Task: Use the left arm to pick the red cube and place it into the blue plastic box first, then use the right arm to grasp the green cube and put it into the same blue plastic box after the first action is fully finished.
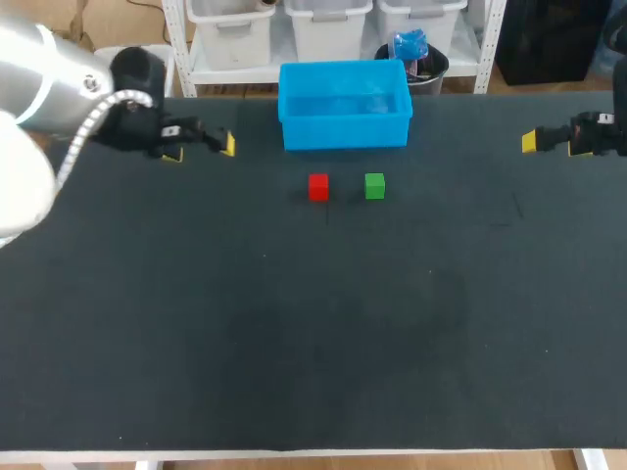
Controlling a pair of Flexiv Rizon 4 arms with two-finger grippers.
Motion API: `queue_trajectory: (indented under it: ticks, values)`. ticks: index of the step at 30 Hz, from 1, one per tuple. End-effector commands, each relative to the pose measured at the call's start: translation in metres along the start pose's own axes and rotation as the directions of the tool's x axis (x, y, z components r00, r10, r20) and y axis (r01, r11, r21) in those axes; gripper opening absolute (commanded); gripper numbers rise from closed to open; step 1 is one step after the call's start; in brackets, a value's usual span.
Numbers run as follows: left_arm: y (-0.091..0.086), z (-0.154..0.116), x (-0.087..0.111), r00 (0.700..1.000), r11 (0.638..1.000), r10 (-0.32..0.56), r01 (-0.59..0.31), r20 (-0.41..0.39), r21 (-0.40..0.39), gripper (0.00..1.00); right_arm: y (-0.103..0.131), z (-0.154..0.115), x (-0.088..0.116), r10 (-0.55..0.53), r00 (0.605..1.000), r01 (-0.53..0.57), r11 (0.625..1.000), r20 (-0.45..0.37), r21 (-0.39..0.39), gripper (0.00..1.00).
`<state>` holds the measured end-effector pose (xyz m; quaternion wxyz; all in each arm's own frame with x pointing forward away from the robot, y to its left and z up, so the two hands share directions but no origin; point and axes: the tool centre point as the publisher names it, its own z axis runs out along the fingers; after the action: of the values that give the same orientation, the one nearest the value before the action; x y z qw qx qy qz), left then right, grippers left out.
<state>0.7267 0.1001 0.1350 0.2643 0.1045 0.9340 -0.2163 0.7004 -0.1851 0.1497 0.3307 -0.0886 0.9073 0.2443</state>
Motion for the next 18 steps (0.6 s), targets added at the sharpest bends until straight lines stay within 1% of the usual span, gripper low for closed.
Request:
queue_trajectory:
  ticks: [1, 3, 5, 6, 18]
  values:
    - [-0.0084, 0.0255, -0.0135, 0.997, 0.982, -0.004, -0.012, -0.081, -0.189, 1.0, 0.0, 0.0, 0.0001, -0.001, 1.0, 0.001, 1.0, 0.0, 0.001, 1.0]
    - [-0.0096, 0.0297, -0.0148, 0.995, 0.98, -0.01, -0.011, -0.101, -0.199, 1.0, 0.0, 0.0, 0.0001, -0.001, 1.0, 0.001, 1.0, 0.0, 0.001, 1.0]
    - [-0.0117, 0.031, -0.0157, 0.995, 0.983, -0.001, -0.017, -0.1, -0.184, 1.0, 0.0, 0.0, 0.0001, -0.001, 1.0, 0.001, 1.0, 0.0, 0.001, 1.0]
    - [-0.0126, 0.0292, -0.017, 0.998, 0.992, -0.011, 0.003, -0.063, -0.124, 1.0, 0.0, 0.0, 0.0001, -0.001, 1.0, 0.001, 1.0, 0.0, 0.001, 1.0]
    - [-0.0126, 0.0292, -0.017, 0.998, 0.992, -0.011, 0.003, -0.063, -0.124, 1.0, 0.0, 0.0, 0.0001, -0.001, 1.0, 0.001, 1.0, 0.0, 0.001, 1.0]
